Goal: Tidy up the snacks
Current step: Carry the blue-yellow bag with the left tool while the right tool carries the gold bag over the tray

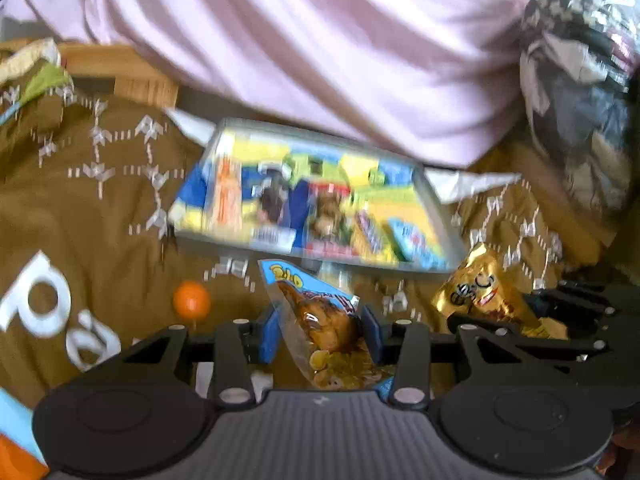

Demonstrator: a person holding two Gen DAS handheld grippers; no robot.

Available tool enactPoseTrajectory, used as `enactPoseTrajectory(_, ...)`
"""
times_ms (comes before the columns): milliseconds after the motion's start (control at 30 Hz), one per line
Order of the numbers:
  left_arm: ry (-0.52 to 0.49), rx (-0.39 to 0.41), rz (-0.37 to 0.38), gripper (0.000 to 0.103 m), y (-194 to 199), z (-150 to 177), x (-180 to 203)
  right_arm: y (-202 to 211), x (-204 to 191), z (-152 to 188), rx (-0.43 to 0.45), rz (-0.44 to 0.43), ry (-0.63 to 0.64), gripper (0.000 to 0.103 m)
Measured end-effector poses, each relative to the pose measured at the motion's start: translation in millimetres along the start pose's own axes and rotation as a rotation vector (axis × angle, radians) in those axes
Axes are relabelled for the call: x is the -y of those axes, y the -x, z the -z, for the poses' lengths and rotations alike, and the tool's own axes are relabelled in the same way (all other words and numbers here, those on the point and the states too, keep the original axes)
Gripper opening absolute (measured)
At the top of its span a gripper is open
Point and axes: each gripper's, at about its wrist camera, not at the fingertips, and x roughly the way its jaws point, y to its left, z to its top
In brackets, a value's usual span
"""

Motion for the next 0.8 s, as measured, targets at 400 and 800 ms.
enactPoseTrajectory(400, -0.028, 0.123, -0.015, 0.046, -25.8, -61.4, 1.8, -30.5, 26.7, -31.9, 0.252, 0.109, -0.065, 0.035)
enactPoseTrajectory(800, -0.027, 0.144, -0.01, 0.047, -103.9, -124.6, 1.5, -103.6, 72.0, -59.8, 0.293, 0.146, -0.165, 0.035)
